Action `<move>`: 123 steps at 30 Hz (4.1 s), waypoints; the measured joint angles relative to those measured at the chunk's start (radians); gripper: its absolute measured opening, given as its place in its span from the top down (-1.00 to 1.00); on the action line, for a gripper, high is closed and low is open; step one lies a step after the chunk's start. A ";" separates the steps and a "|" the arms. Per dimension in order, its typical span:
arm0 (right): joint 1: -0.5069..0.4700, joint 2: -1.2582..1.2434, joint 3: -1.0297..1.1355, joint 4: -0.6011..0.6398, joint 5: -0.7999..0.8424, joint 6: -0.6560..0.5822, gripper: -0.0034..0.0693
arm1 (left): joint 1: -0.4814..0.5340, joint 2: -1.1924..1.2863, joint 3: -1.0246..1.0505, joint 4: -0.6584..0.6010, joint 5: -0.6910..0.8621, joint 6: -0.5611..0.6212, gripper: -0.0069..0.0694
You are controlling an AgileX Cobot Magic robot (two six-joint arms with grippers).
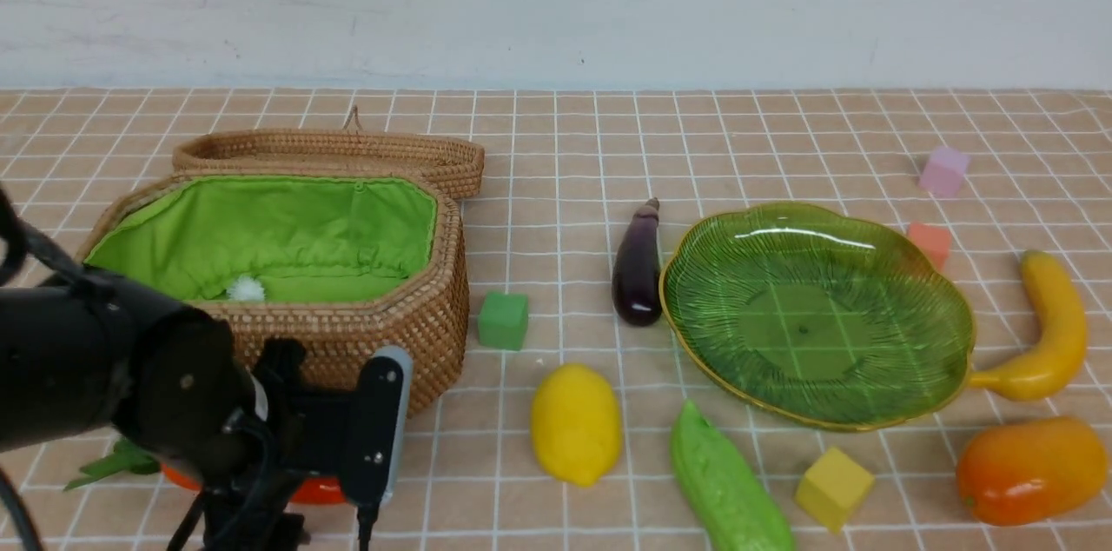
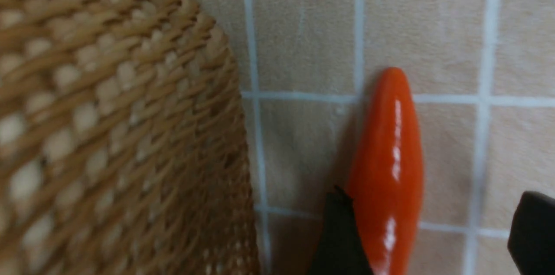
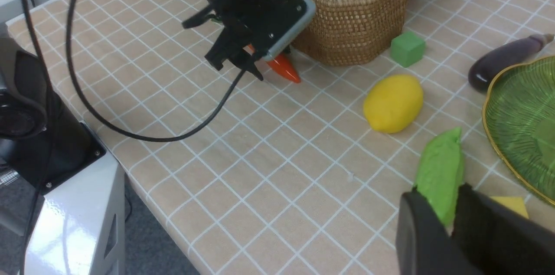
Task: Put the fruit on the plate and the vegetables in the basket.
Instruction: Use the left arm to grab a carrot and put it into the left basket, then grab a lemon with your left arm and place it on the plate on the right
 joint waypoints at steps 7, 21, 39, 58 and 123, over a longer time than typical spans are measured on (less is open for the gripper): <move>0.000 0.000 0.000 0.009 0.001 0.000 0.49 | -0.001 0.057 -0.010 0.034 0.021 -0.006 -0.14; 0.000 0.002 0.000 0.012 -0.061 0.000 0.48 | -0.001 -0.210 -0.097 0.032 0.355 -0.335 0.23; 0.000 0.008 0.000 0.073 -0.365 0.000 0.45 | -0.001 0.047 -0.489 0.220 0.024 -0.336 0.12; 0.000 0.008 0.000 0.000 -0.201 0.173 0.42 | -0.311 -0.092 -0.498 -0.128 0.315 -1.150 0.19; 0.000 0.008 -0.001 -0.279 -0.166 0.461 0.37 | -0.441 0.690 -1.190 -0.239 0.003 -1.120 -0.93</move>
